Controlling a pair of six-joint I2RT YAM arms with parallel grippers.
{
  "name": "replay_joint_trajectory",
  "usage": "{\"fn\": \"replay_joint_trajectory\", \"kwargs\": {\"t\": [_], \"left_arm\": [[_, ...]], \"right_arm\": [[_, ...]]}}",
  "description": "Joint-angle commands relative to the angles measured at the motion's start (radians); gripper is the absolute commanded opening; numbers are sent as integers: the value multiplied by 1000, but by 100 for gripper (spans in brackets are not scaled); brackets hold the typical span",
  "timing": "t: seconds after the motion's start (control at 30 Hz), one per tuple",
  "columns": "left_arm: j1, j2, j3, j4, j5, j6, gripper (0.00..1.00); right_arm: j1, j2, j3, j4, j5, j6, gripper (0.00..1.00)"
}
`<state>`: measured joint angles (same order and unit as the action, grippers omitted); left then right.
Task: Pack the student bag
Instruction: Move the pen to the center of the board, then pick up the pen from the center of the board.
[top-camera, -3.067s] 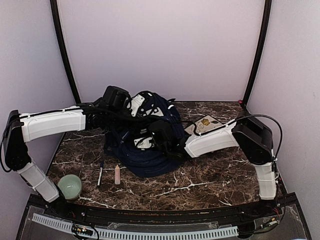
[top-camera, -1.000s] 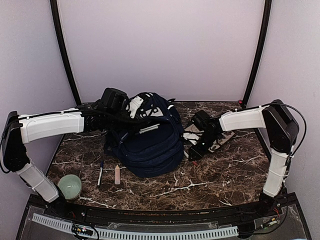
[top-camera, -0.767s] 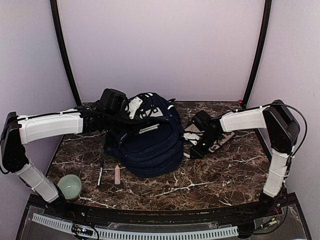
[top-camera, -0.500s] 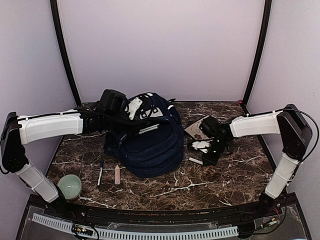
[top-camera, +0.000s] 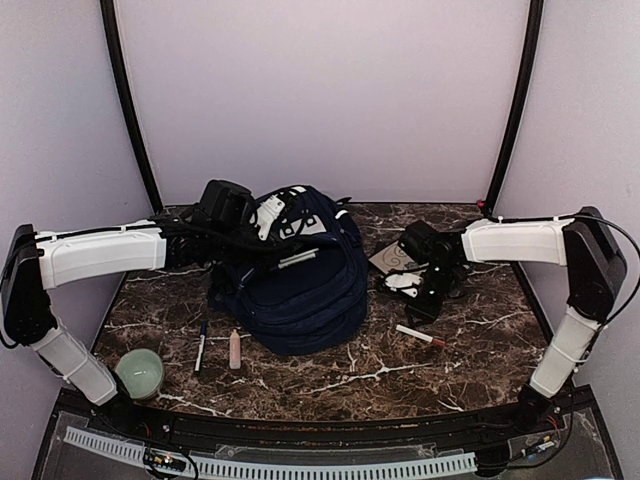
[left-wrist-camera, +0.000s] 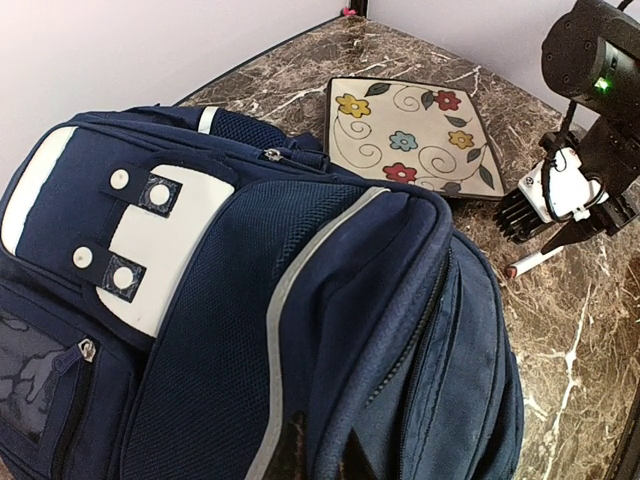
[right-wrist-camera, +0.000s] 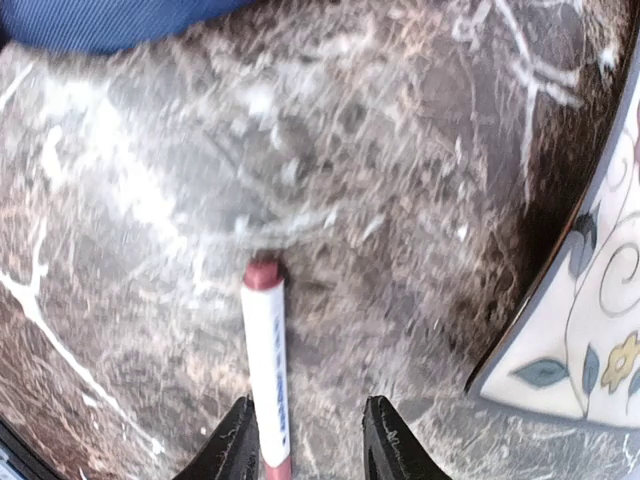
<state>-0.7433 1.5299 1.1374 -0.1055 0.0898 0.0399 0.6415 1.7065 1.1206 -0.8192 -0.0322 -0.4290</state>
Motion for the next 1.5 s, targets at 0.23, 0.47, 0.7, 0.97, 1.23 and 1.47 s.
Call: {"fn": "replay_joint_trajectory", "kwargs": {"t": [0.23, 0.47, 0.7, 0.97, 1.23, 1.47], "left_arm": [[1, -52, 10, 6, 8, -7, 2], [1, -45, 18, 0, 18, -11, 2], [0, -44, 14, 2, 16, -9, 2], [1, -53, 26, -12, 17, -8, 2], [1, -80, 24, -2, -1, -1, 2], [1, -67, 57, -5, 28, -14, 2]], "right_arm": [[41, 51, -14, -23, 27, 37, 35], [76, 53, -82, -39, 132, 52, 30], [79, 52, -122, -24, 140, 51, 17], [80, 66, -29, -50, 117, 52, 5], [86, -41, 154, -115, 119, -37, 2], [206, -69, 273, -7, 211, -168, 2]]}}
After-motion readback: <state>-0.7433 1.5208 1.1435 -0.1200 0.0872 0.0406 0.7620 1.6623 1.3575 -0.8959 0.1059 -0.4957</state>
